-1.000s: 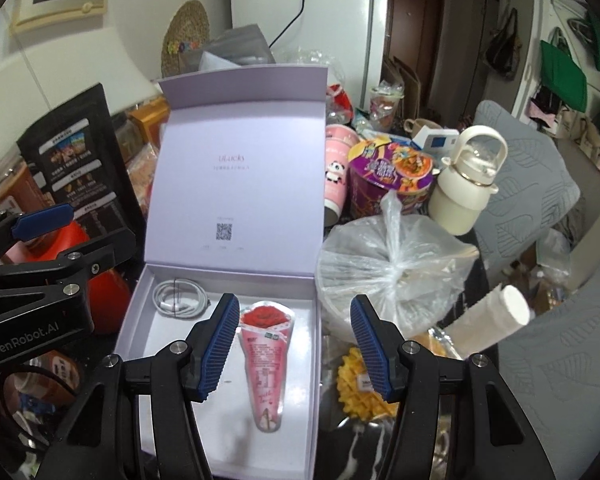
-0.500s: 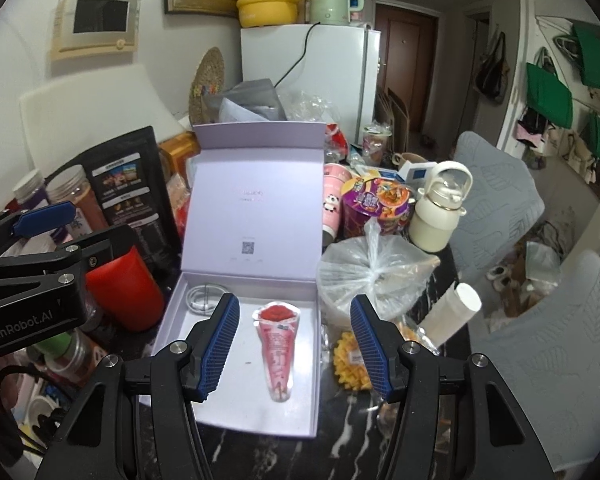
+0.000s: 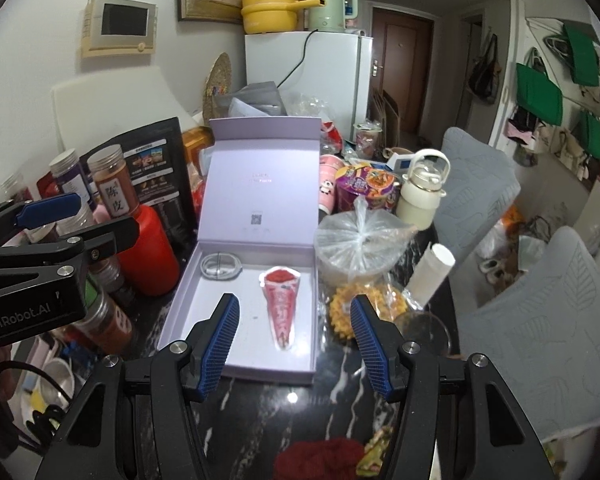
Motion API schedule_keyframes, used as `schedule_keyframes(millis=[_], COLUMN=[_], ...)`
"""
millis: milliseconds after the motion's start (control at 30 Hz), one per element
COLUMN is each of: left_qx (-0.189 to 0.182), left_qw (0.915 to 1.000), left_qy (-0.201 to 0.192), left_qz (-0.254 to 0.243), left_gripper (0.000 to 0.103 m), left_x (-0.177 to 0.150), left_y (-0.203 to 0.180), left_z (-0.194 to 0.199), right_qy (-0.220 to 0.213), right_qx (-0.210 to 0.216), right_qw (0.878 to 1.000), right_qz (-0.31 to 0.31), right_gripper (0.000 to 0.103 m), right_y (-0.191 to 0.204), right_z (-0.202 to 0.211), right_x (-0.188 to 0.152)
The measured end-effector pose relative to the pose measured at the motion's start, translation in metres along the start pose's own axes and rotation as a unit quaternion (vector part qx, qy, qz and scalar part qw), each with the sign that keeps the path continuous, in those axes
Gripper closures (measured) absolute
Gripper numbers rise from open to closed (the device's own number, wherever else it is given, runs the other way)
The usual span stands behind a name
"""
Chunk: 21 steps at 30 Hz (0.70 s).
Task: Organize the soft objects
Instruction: 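Withdraw both tools from the gift box back over the table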
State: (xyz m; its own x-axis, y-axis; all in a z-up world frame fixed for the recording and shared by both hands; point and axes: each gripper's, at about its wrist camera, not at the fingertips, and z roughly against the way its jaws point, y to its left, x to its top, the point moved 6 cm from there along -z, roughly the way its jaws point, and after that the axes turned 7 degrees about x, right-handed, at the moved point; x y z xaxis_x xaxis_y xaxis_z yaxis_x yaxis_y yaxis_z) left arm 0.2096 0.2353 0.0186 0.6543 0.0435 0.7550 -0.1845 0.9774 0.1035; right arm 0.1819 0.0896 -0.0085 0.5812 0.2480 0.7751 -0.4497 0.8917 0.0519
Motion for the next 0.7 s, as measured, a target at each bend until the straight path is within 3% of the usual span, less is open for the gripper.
schedule_keyframes(millis=[400,700], left_qx=[-0.022,-0.065], left_qw=[0.9994,0.9962], left_qy=[0.019,0.032], left_qz=[-0.018,-0.049], left_gripper=[0.024,0.024], left_x=[-0.044,-0.070], left_y=[-0.039,-0.088], left_z=[0.038,0.059], right_qy=[0.017,0.027], right_qx=[-0.012,-0.045], right_qw=[1.000,0.998], right_qz=[-0.015,-0.045], right_gripper=[0.045,0.045], right_y=[-0.019,-0.050], right_z=[0.048,0.087], right_x=[-0.059,-0.099])
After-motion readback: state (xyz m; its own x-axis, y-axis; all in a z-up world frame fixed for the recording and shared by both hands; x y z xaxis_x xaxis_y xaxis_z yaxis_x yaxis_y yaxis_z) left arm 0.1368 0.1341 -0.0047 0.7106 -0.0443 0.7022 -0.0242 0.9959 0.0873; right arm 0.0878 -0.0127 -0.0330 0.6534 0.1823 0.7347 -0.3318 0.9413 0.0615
